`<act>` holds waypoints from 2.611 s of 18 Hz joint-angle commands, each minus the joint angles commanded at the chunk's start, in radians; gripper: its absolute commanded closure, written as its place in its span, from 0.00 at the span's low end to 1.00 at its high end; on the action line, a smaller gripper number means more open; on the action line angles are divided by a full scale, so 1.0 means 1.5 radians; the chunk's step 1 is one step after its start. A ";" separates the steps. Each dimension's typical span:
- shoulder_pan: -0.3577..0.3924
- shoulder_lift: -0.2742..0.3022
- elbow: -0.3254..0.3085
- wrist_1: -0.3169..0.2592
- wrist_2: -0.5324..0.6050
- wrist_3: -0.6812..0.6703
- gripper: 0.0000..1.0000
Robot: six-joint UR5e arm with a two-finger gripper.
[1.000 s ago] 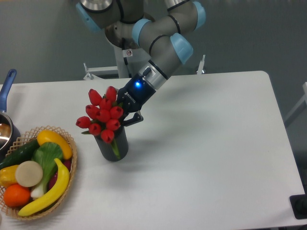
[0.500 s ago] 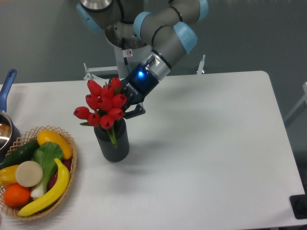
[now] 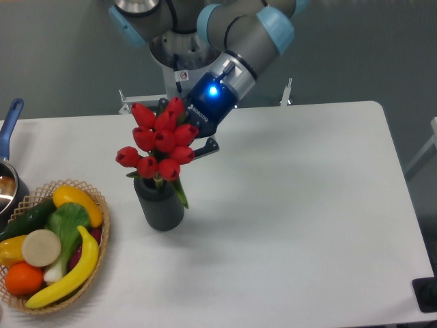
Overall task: Pick up the flowers from the vase
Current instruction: 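Lift the gripped tulips up out of the grey vase, then carry the tulips away from the vase over the empty table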
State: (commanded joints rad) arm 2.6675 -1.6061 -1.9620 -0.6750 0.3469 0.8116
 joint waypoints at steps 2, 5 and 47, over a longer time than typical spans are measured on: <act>0.006 0.002 0.001 0.000 -0.018 -0.004 1.00; 0.029 0.008 0.016 0.000 -0.029 -0.047 1.00; 0.006 -0.248 0.278 -0.155 0.746 0.181 0.98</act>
State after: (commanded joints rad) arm 2.6769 -1.9787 -1.5450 -0.9078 1.4662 1.0830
